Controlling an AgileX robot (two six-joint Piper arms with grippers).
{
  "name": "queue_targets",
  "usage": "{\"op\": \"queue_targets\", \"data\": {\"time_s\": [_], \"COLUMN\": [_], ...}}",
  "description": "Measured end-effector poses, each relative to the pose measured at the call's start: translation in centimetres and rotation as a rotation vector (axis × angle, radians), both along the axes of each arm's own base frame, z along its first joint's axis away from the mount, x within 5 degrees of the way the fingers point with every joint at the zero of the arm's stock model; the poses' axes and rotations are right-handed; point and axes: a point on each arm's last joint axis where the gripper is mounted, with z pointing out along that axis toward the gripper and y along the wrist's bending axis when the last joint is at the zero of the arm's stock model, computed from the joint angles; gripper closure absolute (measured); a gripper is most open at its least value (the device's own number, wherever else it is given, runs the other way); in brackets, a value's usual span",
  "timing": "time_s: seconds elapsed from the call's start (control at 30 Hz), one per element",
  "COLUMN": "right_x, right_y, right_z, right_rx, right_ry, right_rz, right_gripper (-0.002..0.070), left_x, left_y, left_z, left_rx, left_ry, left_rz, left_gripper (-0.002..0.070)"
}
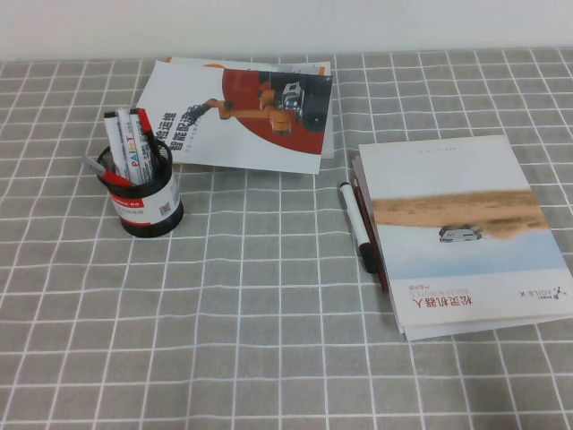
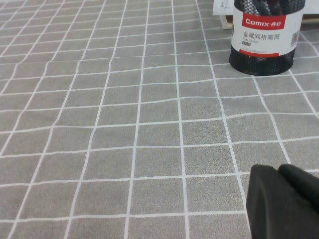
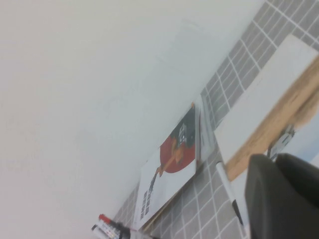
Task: Put the pen into the pen holder
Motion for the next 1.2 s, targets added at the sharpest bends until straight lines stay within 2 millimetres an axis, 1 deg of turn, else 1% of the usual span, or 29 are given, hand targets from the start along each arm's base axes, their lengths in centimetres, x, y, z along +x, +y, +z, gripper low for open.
{"op": "queue_targets", "data": {"time_s": [0.23,0.33,0.4,0.5,0.57,0.63,0.73,0.87,0.9,0.97,1.07,1.13,1.2], "right_x": [0.0,0.0,-0.2,-0.3,0.2,1.1,2.7,5.2,5.8,7.2,9.2,10.5,11.8], "right_y": [-0.1,-0.1,0.2,0.7,1.0,1.3,1.9,2.3,2.4,2.4,2.5,2.5,2.8], "right_z": [0.1,0.2,1.2,3.7,5.3,6.4,8.8,11.8,12.1,13.5,15.0,15.8,16.1], "right_rx": [-0.023,-0.147,-0.254,-0.411,-0.52,-0.617,-0.763,-0.937,-0.963,-0.999,-1.012,-1.017,-1.03], "right_ry": [-0.017,-0.045,-0.09,-0.139,-0.117,-0.068,0.008,0.146,0.185,0.229,0.273,0.297,0.339], "right_rz": [-0.012,-0.006,0.021,0.07,0.122,0.191,0.323,0.552,0.602,0.669,0.745,0.789,0.831], "right_gripper": [0.0688,0.0688,0.0688,0.0688,0.0688,0.0688,0.0688,0.0688,0.0688,0.0688,0.0688,0.0688,0.0688], "left_x": [0.0,0.0,0.0,0.0,0.0,0.0,0.0,0.0,0.0,0.0,0.0,0.0,0.0], "left_y": [0.0,0.0,0.0,0.0,0.0,0.0,0.0,0.0,0.0,0.0,0.0,0.0,0.0], "left_z": [0.0,0.0,0.0,0.0,0.0,0.0,0.0,0.0,0.0,0.0,0.0,0.0,0.0], "left_rx": [0.0,0.0,0.0,0.0,0.0,0.0,0.0,0.0,0.0,0.0,0.0,0.0,0.0], "left_ry": [0.0,0.0,0.0,0.0,0.0,0.0,0.0,0.0,0.0,0.0,0.0,0.0,0.0], "left_rz": [0.0,0.0,0.0,0.0,0.0,0.0,0.0,0.0,0.0,0.0,0.0,0.0,0.0], "left_gripper": [0.0678,0.0678,0.0678,0.0678,0.0678,0.0678,0.0678,0.0678,0.0678,0.0678,0.0678,0.0678,0.0678]}}
